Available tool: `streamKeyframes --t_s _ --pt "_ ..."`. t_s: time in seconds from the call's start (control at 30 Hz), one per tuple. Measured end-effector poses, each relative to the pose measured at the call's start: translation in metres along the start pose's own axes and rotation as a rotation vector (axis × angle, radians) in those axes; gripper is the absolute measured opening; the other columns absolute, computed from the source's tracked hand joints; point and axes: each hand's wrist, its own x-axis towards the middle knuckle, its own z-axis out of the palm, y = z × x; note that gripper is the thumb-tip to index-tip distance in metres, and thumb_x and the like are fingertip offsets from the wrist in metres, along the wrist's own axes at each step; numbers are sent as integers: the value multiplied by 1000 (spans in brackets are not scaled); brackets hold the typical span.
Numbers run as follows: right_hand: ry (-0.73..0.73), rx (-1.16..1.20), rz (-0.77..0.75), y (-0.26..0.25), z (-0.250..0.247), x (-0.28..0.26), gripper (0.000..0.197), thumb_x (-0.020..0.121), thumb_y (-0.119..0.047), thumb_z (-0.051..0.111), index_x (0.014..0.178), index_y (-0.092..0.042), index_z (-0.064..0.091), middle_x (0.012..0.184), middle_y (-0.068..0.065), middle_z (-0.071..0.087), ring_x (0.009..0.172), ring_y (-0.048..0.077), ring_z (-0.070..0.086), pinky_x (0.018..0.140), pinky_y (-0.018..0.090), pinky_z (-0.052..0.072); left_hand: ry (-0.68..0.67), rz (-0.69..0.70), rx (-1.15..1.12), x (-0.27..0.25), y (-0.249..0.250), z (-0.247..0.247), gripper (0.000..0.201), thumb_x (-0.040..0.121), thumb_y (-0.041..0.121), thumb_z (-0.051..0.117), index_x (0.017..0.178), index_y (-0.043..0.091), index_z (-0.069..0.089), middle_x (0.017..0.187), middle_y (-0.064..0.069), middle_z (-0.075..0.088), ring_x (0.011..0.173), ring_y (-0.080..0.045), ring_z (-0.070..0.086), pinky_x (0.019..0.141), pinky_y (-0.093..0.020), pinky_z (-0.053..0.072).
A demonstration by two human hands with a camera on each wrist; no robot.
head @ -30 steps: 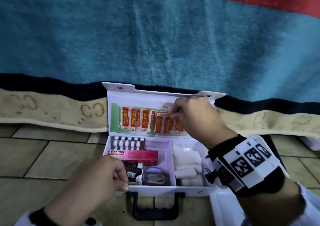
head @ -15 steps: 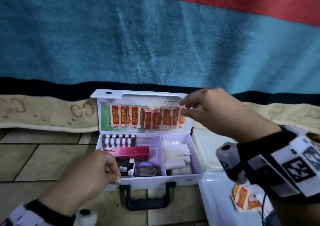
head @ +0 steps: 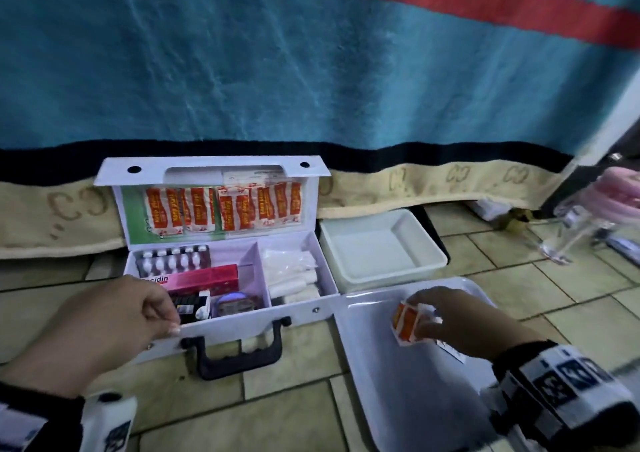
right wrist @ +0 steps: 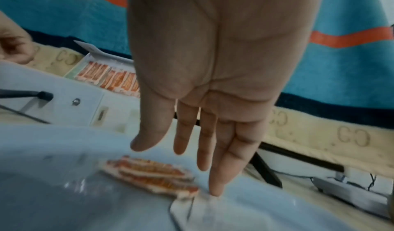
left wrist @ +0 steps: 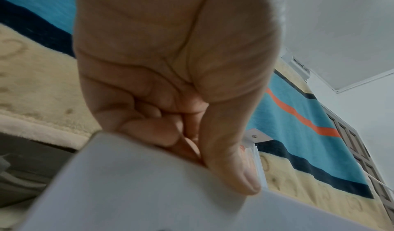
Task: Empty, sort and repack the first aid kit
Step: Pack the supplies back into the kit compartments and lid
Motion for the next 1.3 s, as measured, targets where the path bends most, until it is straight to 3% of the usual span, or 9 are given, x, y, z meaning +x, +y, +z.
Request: streamKeyframes --t_s 0.07,0.17,0.3,0.6,0.83,0.9,1.0,1.13,1.3 --pt "9 -34 -15 -2 7 4 45 84 -32 64 127 -25 53 123 -4 61 104 11 58 81 14 42 4 11 -8 -1 -1 1 34 64 23 85 57 50 65 52 27 62 54 -8 63 62 -29 51" --pt "27 -164 -18 -6 11 14 48 83 -36 62 128 -24 51 124 -2 60 113 16 56 91 24 40 18 13 -43 1 -5 3 33 63 20 86 54 46 67 50 18 64 53 -11 63 62 -31 51" --pt "49 -211 1 -12 10 22 44 76 -39 67 115 -22 59 117 1 63 108 20 60 89 27 44 0 8 -63 5 -8 4 32 63 15 86 53 40 69 48 12 65 55 -15 64 66 -36 53" --pt "89 -198 18 -19 16 26 50 81 -16 64 126 -14 42 121 11 51 111 29 56 89 34 45 23 -1 -42 10 -17 10 34 60 16 88 55 44 68 50 12 67 56 -16 66 69 -41 56" --pt "101 -208 106 -27 17 24 28 82 -15 62 108 -12 50 113 7 54 107 26 58 76 30 41 -3 -17 -53 13 -15 6 31 60 14 88 51 38 70 49 6 67 59 -19 66 69 -39 56" --pt "147 -261 115 -29 14 22 10 83 -14 58 89 -17 50 101 4 57 100 24 61 69 28 38 -7 -18 -48 13 -13 5 30 60 16 87 53 39 70 50 7 67 59 -18 66 69 -38 56" --pt "160 -276 152 -27 7 23 25 84 -11 51 64 -20 40 74 -2 51 79 22 56 64 26 37 -4 -23 -49 11 -10 4 29 62 18 87 54 41 70 49 9 66 60 -16 65 68 -35 55" --pt "123 -229 100 -31 -19 17 5 77 -20 67 74 -17 65 73 0 62 69 19 61 60 24 48 -12 -39 -66 9 -8 4 23 64 18 85 51 30 71 52 8 67 61 -14 65 67 -31 52" --pt "97 78 -268 -76 -61 3 17 83 -9 61 76 -22 69 59 -6 64 45 -2 53 50 15 44 -1 -53 -62 5 -5 4 20 64 20 85 52 26 71 56 8 68 62 -11 65 63 -27 50"
